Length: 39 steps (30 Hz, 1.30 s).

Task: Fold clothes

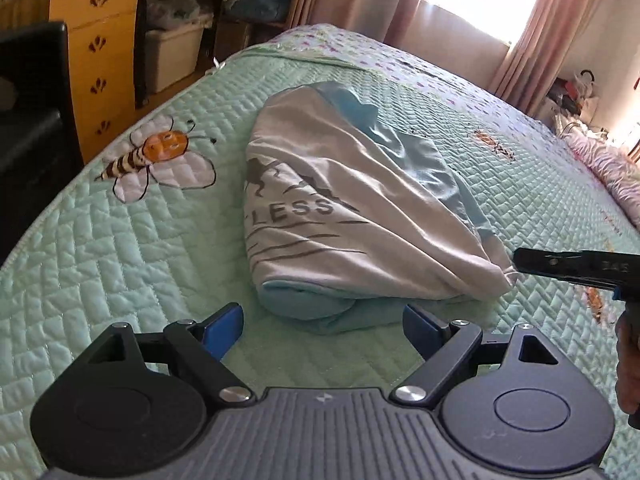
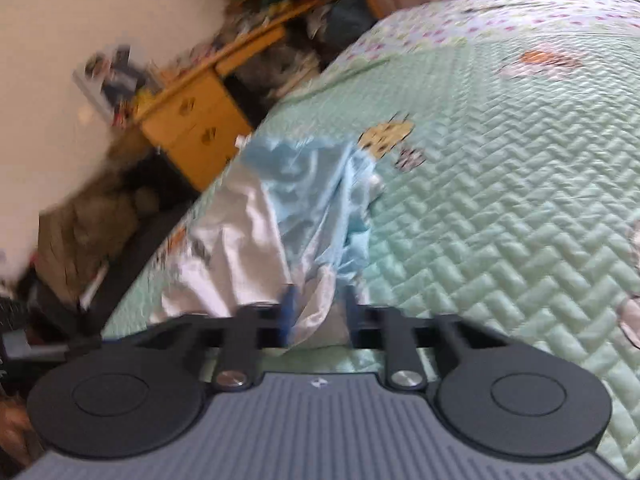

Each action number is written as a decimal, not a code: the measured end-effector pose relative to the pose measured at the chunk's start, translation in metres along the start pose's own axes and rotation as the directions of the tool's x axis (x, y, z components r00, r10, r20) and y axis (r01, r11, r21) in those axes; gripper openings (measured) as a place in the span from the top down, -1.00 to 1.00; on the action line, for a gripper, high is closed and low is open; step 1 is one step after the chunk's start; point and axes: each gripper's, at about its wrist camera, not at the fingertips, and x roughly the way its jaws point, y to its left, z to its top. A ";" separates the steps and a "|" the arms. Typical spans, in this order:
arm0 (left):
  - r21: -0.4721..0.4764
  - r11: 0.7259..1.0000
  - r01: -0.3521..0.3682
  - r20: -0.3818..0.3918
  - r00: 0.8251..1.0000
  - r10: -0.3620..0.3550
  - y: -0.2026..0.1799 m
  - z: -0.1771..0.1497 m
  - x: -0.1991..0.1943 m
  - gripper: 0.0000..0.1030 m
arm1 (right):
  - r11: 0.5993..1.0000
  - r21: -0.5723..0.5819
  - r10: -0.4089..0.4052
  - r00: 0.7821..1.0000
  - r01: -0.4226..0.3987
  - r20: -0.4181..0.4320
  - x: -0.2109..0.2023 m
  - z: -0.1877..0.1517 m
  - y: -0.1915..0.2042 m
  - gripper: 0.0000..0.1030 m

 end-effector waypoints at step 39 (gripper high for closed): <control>0.073 0.987 0.146 0.139 0.978 -0.155 -0.017 0.010 -0.017 -0.79 | 0.996 0.049 0.070 0.980 -0.081 0.186 -0.011 0.024 -0.016 0.01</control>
